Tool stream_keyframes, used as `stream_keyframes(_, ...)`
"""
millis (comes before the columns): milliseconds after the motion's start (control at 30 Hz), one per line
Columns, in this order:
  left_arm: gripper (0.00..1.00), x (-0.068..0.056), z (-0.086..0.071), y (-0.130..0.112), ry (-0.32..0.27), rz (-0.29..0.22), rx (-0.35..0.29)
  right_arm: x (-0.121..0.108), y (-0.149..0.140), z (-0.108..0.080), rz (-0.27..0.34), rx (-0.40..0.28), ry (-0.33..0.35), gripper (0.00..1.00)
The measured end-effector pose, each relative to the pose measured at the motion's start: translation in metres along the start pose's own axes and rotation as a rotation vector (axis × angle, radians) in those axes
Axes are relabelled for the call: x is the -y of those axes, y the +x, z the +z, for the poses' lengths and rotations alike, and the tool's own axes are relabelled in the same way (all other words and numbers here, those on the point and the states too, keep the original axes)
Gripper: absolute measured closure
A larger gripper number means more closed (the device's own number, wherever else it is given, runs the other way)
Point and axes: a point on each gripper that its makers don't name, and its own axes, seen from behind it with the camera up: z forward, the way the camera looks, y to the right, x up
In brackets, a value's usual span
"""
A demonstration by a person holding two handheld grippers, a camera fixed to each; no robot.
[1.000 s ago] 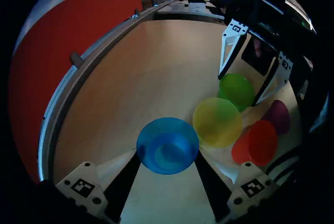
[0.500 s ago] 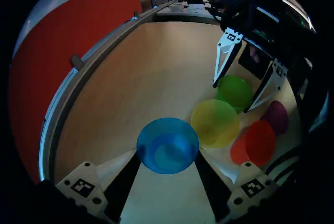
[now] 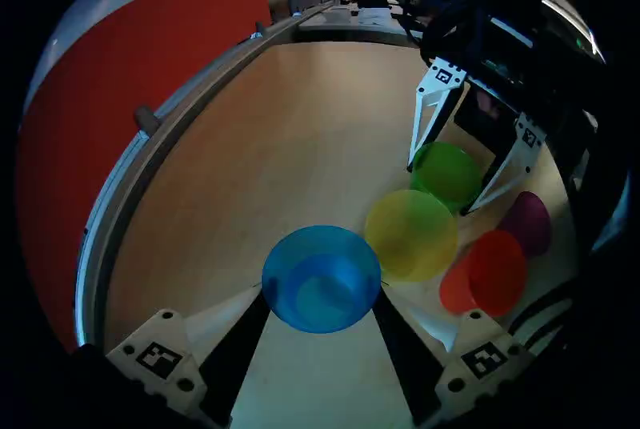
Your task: Pour water
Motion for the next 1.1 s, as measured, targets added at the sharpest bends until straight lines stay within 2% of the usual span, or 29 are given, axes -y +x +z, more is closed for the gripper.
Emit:
stream_keyframes(667, 0.16, 0.005, -0.011, 0.003, 0.024, -0.006, -0.025, 0.000, 0.015, -0.012, 0.042, -0.064, -0.013, 0.10)
stream_keyframes(900, 0.15, 0.009, -0.022, 0.006, 0.040, -0.029, -0.056, -0.002, 0.020, -0.019, 0.048, -0.084, -0.028, 0.10)
stream_keyframes(1100, 0.16, 0.016, -0.041, 0.017, 0.071, -0.067, -0.127, -0.002, 0.027, -0.027, 0.057, -0.111, -0.039, 0.10)
